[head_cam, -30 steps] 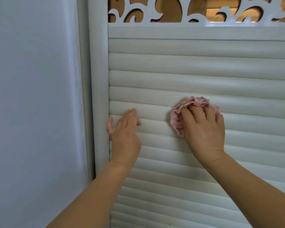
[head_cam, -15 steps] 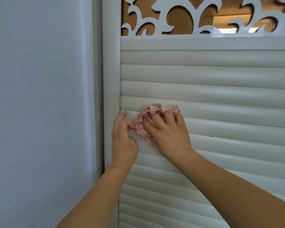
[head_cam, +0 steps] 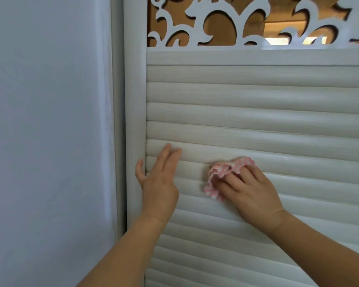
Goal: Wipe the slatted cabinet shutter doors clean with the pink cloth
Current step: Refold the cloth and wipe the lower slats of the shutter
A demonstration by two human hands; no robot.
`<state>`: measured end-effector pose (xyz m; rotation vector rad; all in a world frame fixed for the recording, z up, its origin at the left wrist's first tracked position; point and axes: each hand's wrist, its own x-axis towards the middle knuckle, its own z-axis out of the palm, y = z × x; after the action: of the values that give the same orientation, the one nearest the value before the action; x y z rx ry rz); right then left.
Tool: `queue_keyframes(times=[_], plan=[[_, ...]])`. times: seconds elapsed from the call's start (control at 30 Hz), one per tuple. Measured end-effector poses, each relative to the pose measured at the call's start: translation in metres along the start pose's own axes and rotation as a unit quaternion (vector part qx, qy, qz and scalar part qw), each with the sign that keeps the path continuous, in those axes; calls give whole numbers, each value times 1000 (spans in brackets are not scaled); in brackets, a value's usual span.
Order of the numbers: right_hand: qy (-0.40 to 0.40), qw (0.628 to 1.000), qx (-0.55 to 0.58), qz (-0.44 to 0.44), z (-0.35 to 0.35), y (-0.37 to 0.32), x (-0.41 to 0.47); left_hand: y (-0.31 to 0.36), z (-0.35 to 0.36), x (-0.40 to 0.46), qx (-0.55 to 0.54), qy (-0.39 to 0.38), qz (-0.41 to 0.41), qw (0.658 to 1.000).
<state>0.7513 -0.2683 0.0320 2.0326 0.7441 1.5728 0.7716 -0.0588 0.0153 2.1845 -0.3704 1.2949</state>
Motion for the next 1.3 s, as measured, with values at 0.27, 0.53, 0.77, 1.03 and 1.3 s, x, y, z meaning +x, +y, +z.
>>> queue_keyframes(times=[0.27,0.53,0.77,1.03,1.3], plan=[[0,989,-53,142,-12,-1,-5,19,6,2,88,14,3,996],[16,987,-48,154,-4,-17,3,40,16,-2,111,-18,-46,993],[-14,964,-50,261,-24,30,-61,47,23,-9,85,-26,-79,993],[69,891,-39,447,-30,42,-88,55,32,-10,57,-3,-9,998],[60,961,28,269,-4,-4,-20,64,43,-8,87,-3,78,993]])
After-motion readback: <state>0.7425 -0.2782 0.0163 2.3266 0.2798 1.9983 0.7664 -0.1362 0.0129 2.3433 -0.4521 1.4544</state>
